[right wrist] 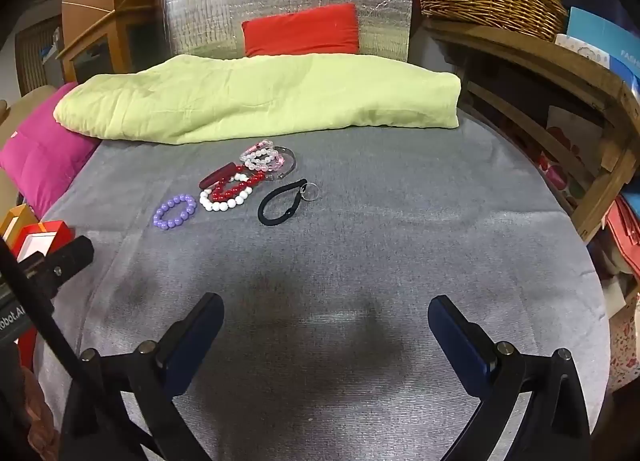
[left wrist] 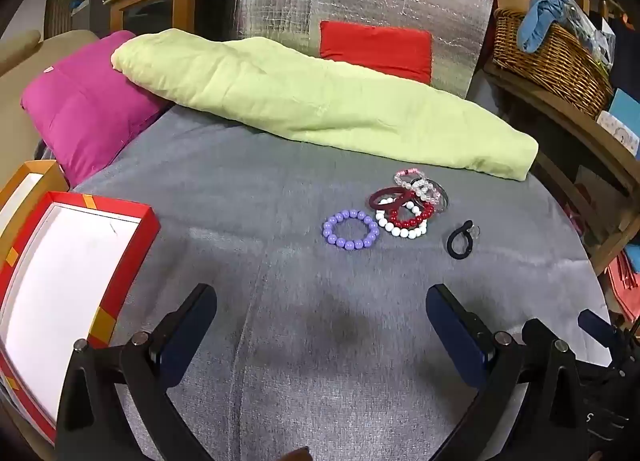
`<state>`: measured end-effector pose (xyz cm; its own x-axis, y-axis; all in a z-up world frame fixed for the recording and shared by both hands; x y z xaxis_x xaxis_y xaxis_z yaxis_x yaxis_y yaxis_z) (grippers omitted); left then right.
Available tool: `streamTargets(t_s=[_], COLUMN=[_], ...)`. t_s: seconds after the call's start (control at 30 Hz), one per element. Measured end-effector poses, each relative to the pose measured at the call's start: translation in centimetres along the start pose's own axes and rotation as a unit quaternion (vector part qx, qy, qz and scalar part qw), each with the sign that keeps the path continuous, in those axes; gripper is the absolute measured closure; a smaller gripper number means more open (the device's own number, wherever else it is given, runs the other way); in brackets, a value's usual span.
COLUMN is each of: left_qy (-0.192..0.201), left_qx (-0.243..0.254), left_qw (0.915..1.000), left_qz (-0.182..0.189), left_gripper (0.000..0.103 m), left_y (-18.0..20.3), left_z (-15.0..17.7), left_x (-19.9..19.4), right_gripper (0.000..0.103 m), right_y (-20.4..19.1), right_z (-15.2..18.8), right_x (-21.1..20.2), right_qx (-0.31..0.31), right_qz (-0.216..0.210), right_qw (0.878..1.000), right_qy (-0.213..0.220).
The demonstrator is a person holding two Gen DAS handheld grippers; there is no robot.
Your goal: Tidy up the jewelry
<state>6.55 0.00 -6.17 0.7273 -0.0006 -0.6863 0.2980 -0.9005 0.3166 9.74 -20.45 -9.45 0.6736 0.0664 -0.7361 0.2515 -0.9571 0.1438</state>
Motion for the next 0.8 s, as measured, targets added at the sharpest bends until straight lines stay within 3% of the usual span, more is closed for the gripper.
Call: streamTargets(t_s=[0.6, 0.8], left_qy=[0.008, 0.031], left_qx=[0.018, 0.022], left_qw=[0.9998, 0.9992], left_qz=[-0.003, 0.012], left_gripper=[0.000, 0.000], left_y=[0.5, 1.1], left_z=[0.4, -0.3], left_x=[0.2, -0.7], right_gripper=[0.000, 0.000], right_y=[1.6, 1.7], right_z=[-0.3, -0.2], right_x=[-0.5, -0.2], right_qx=[0.013, 0.017], right_qz=[-0.013, -0.013], right_qw=[1.000, 1.000], right_qy=[0.004, 0.003])
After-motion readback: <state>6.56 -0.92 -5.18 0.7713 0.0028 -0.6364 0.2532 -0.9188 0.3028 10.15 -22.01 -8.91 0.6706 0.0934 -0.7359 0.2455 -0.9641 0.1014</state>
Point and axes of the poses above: each gripper's, at about its wrist camera, not at the fingertips, and x roughly the way its jaws point, y to its right, z to its underside, the point moved 9 cm from there along x, roughly the way its jaws point, and after that the axes turned 15 degrees about -x, right-handed, at the moved point
